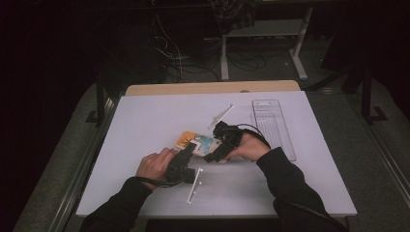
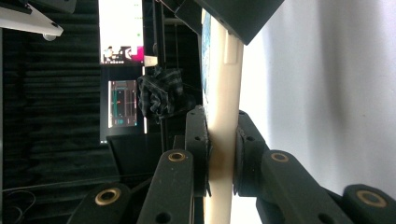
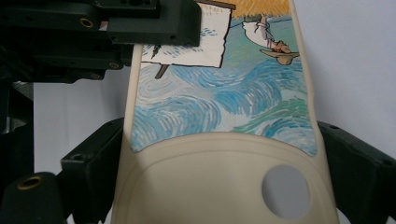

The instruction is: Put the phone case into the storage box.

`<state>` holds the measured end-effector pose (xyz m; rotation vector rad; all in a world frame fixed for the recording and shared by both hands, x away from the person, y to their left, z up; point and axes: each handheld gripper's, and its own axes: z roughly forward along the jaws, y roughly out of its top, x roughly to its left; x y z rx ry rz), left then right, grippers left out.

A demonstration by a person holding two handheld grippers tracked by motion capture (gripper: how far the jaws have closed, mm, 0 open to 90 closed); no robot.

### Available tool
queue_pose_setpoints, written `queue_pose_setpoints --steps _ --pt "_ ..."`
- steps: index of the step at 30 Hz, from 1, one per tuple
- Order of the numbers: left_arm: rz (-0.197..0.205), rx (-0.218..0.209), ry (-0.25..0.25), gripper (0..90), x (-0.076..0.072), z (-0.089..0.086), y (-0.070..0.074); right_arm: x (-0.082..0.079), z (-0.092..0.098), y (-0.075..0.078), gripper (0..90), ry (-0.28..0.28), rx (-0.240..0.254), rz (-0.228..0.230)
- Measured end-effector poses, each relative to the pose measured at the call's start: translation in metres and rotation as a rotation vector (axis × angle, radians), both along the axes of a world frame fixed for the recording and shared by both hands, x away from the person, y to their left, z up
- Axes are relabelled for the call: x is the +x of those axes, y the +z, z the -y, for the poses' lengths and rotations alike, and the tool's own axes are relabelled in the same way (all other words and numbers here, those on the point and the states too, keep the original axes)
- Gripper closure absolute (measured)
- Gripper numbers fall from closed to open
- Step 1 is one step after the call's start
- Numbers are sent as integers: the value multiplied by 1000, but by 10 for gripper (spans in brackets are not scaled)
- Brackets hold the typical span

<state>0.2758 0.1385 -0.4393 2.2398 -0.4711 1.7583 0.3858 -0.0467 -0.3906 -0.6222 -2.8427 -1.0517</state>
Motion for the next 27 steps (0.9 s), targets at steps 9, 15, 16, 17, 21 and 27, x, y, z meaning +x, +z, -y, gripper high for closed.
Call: queue_pose_setpoints --steps 9,15,16,17,21,27 --pt "-5 -6 -2 801 -2 1 2 1 3 -1 77 21 26 -17" --pt "-10 3 15 803 0 -2 3 0 6 2 31 16 39 11" --pt "-12 0 20 803 0 -2 3 1 7 3 29 13 42 19" --pt "-19 1 23 803 1 -3 3 1 8 4 28 9 46 19" --pt "-38 9 42 803 3 -6 3 1 13 6 26 -3 53 29" --pt "-60 7 71 803 7 -11 4 -1 22 10 25 -17 61 33"
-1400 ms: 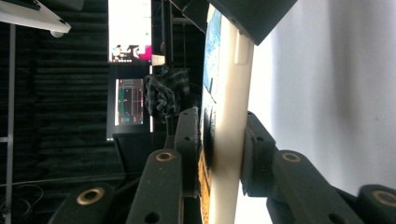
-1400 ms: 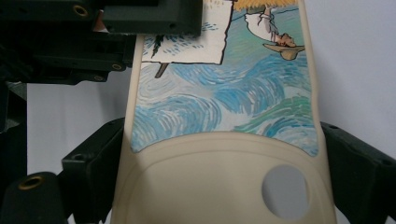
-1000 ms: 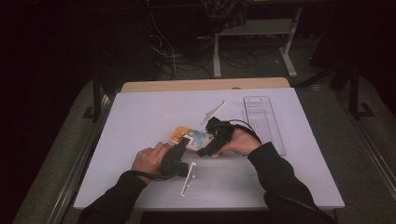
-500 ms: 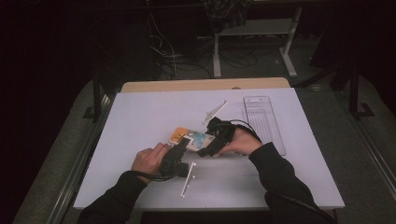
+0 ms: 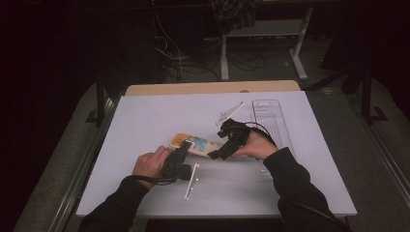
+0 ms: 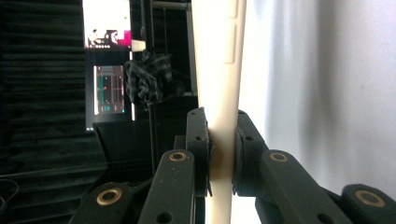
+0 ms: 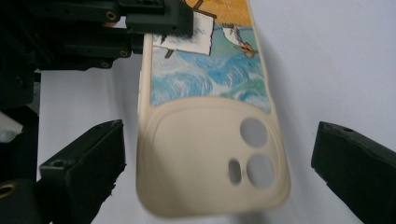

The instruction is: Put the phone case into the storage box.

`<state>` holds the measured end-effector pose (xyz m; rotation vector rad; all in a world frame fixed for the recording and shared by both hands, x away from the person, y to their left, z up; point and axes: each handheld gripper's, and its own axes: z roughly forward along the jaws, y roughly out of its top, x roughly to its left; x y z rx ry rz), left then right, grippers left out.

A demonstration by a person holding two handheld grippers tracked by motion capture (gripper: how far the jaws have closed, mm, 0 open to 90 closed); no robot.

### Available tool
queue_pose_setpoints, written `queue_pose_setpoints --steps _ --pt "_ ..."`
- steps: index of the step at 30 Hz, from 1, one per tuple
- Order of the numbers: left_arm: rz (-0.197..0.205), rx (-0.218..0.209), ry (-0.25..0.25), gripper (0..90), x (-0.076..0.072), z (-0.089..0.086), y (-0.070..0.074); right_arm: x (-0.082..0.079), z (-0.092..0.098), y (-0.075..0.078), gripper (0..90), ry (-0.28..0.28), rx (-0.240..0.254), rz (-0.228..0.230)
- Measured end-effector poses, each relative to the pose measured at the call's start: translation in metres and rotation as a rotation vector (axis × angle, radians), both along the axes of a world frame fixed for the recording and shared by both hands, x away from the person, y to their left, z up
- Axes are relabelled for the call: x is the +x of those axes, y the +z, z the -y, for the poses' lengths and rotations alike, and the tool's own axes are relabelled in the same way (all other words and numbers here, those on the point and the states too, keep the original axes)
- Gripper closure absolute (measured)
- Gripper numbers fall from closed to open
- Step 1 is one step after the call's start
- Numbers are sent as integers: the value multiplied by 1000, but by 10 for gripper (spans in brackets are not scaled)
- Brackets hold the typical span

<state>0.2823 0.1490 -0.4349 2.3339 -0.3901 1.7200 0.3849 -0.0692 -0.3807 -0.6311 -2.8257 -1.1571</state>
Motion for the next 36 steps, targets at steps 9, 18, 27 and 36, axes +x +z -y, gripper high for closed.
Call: queue_pose_setpoints --steps 9,18,27,36 --pt "-16 -5 34 803 4 -7 4 -4 10 0 27 -23 -12 -1" --pt "-21 -22 67 803 7 -15 8 -7 21 -11 27 -41 -46 -2" --pt "-55 -62 105 803 10 -18 13 -10 26 -13 27 -58 -54 3" --pt "-147 -205 138 803 16 -24 17 -10 25 -13 27 -55 -60 5"
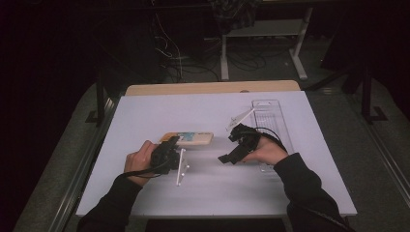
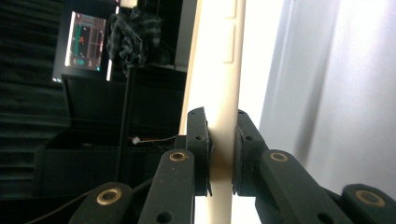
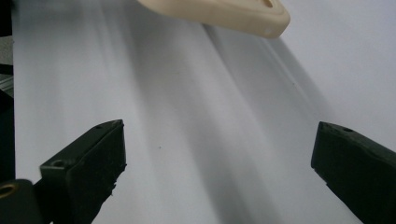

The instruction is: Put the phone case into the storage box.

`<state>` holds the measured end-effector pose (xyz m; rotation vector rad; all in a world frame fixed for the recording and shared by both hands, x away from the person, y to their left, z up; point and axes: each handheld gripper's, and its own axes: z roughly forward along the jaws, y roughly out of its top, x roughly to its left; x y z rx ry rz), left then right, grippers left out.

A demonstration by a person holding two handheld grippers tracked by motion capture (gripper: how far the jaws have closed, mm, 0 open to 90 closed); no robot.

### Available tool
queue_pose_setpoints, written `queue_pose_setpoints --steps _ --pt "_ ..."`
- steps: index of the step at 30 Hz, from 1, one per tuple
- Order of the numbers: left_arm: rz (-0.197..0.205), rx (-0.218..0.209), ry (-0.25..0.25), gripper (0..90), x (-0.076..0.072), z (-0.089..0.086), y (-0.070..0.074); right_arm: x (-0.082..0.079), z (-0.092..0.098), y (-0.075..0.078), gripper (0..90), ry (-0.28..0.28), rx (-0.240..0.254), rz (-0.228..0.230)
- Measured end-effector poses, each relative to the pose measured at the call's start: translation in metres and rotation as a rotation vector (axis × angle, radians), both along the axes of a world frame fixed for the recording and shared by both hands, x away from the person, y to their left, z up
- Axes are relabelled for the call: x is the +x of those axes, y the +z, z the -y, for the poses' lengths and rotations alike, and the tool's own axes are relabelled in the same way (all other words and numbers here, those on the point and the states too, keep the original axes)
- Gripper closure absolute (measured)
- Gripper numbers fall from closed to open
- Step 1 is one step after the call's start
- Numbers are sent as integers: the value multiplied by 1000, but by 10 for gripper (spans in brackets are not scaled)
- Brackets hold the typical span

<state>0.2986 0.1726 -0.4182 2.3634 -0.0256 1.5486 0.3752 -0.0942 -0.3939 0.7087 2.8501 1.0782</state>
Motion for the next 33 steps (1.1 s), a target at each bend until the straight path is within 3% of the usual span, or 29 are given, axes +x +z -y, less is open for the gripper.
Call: queue_pose_setpoints --steps 3,13,23,27,33 --pt "-20 -7 17 802 1 -1 2 0 0 0 27 -1 -1 0" --pt "-91 -101 36 803 5 -3 3 0 0 0 27 -7 -1 -4" --pt "-168 -197 90 802 12 -10 9 0 0 0 26 -4 0 2" --pt "-193 -207 105 802 13 -11 11 0 0 0 26 -3 0 3" --pt "-235 -274 119 802 15 -13 13 0 0 0 27 -5 1 5"
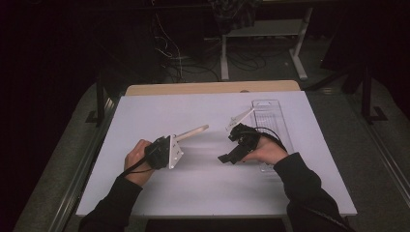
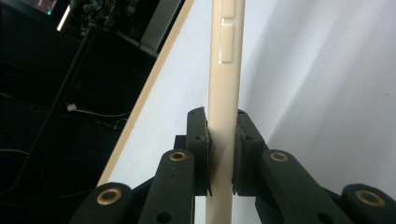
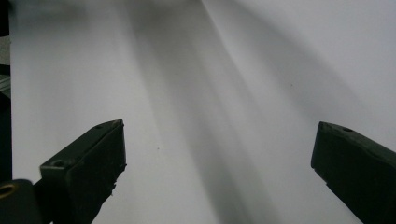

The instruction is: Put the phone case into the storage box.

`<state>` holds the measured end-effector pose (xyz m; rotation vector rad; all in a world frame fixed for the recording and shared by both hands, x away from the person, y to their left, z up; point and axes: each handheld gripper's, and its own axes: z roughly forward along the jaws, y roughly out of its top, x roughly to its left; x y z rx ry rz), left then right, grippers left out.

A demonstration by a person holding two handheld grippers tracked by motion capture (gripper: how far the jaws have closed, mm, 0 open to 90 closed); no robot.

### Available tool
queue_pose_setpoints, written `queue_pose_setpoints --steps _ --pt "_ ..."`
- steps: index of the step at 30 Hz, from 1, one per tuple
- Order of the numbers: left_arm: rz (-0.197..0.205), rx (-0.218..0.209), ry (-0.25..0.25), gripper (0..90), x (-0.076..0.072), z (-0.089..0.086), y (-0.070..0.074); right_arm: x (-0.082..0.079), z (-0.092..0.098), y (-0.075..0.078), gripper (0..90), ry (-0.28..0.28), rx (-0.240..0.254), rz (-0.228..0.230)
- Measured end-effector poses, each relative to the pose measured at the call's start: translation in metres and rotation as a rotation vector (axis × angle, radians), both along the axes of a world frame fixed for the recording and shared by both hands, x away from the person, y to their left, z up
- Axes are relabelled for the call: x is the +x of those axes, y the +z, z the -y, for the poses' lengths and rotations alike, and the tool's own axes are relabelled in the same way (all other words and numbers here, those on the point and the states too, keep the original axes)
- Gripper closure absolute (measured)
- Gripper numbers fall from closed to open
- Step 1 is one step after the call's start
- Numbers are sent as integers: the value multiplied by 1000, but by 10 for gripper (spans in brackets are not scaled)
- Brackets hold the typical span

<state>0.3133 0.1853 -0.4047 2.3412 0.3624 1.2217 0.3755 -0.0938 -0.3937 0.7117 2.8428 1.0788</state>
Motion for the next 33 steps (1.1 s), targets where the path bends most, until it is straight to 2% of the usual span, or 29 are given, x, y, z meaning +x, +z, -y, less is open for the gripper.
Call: queue_pose_setpoints --steps 3,7,11,15,16,20,27,33 --pt "-22 -44 5 803 1 -1 0 0 0 0 27 -1 -1 0" --pt "-46 -70 13 803 2 -3 2 0 0 0 27 -2 0 -2" --pt "-75 -113 22 803 4 -5 4 0 0 1 27 -6 4 -7" --pt "-114 -170 34 803 6 -7 5 0 0 1 27 -5 4 -5" --pt "-124 -162 34 803 6 -8 6 0 0 1 27 -7 5 -6" --pt "-155 -195 49 802 8 -10 7 0 1 0 27 -5 5 -3" --pt "-194 -225 63 802 11 -12 6 0 0 0 27 -10 7 -5" --pt "-236 -292 72 802 13 -14 8 0 1 1 27 -10 10 -5"
